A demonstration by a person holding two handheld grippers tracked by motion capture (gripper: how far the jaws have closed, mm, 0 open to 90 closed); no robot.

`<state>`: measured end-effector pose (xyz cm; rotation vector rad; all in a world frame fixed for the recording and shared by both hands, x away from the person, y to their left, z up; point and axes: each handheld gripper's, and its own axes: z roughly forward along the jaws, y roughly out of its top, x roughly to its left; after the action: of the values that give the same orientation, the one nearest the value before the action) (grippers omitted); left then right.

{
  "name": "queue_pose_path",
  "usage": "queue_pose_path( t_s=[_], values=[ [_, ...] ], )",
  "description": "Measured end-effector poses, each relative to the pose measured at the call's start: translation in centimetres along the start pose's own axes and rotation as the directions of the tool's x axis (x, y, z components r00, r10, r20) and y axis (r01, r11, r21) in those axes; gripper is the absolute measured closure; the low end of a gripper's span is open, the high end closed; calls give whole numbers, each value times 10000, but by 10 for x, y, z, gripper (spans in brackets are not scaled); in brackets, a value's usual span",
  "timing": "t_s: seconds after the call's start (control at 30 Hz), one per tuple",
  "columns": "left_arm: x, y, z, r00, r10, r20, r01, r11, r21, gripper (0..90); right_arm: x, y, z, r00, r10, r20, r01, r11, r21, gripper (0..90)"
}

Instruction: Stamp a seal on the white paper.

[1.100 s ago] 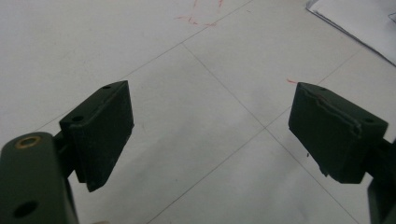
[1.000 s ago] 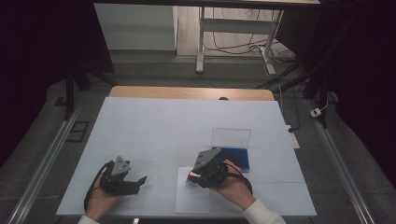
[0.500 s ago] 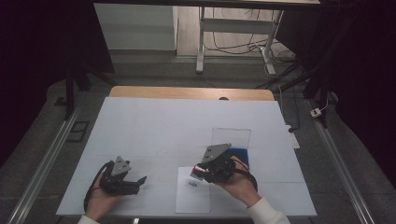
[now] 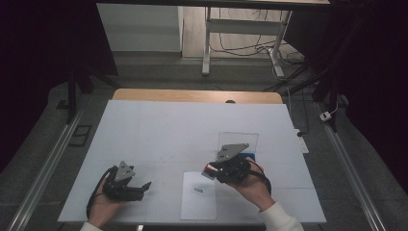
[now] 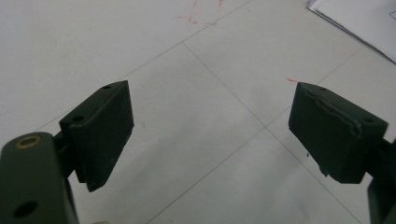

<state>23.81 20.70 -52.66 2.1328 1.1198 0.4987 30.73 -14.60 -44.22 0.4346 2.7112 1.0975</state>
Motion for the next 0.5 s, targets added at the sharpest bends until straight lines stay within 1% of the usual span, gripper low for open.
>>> queue_pose_path(
  t_s=[0.27, 0.3, 0.37, 0.5],
  values=[
    [0, 0, 0, 10000, 9, -5, -9, 10000, 9, 141, -7, 0, -14, 9994, 154, 323, -146, 9996, -230, 698],
    [0, 0, 0, 10000, 7, -6, -7, 10000, 9, 141, -8, -1, -14, 9993, 234, 305, -225, 9993, -308, 698],
    [0, 0, 0, 10000, 15, -6, -15, 10000, 11, 141, -10, -1, -17, 9991, 209, 363, -198, 9993, -322, 698],
    [0, 0, 0, 10000, 17, -8, -17, 10000, 3, 141, -13, -3, -21, 9983, 303, 495, -283, 9988, -410, 698]
  ],
)
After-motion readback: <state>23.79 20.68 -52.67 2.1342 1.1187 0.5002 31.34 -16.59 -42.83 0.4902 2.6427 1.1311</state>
